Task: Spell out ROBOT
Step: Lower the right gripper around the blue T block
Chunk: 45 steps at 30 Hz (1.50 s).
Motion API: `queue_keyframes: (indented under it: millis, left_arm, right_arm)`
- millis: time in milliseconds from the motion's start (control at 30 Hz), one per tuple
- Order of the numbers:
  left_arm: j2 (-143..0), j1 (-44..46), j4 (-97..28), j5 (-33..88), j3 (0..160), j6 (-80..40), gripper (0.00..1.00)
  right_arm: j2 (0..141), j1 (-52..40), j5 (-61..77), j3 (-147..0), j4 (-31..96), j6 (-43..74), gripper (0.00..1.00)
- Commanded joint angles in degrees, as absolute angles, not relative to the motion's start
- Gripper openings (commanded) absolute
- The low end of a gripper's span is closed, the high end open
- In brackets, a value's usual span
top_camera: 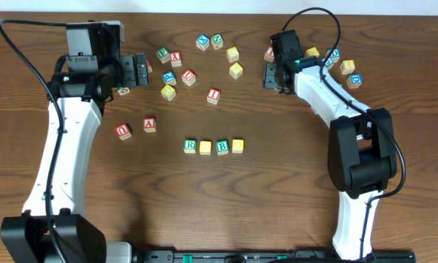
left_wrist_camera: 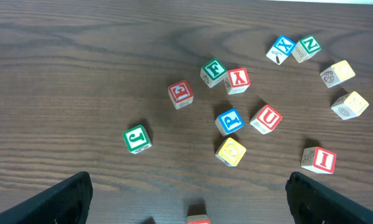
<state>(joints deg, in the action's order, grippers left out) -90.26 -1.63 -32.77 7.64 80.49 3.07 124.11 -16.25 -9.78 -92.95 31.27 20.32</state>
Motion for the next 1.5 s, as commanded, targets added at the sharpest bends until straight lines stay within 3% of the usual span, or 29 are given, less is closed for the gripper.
queue_keyframes:
  millis: [0,300,1467]
  left_arm:
    - [-89.4,-1.7,-32.8,8.4,81.2,3.4,0.98]
    - [-89.4,-1.7,-32.8,8.4,81.2,3.4,0.98]
    - [-89.4,-1.7,-32.8,8.4,81.2,3.4,0.98]
  right_arm:
    - [123.9,-16.2,-11.8,-94.1,31.1,19.8,0.66]
    - [123.9,-16.2,-16.9,-94.1,32.1,26.1,0.66]
    - [126.8,-18.7,-15.1,-94.0,30.4,26.2,0.63]
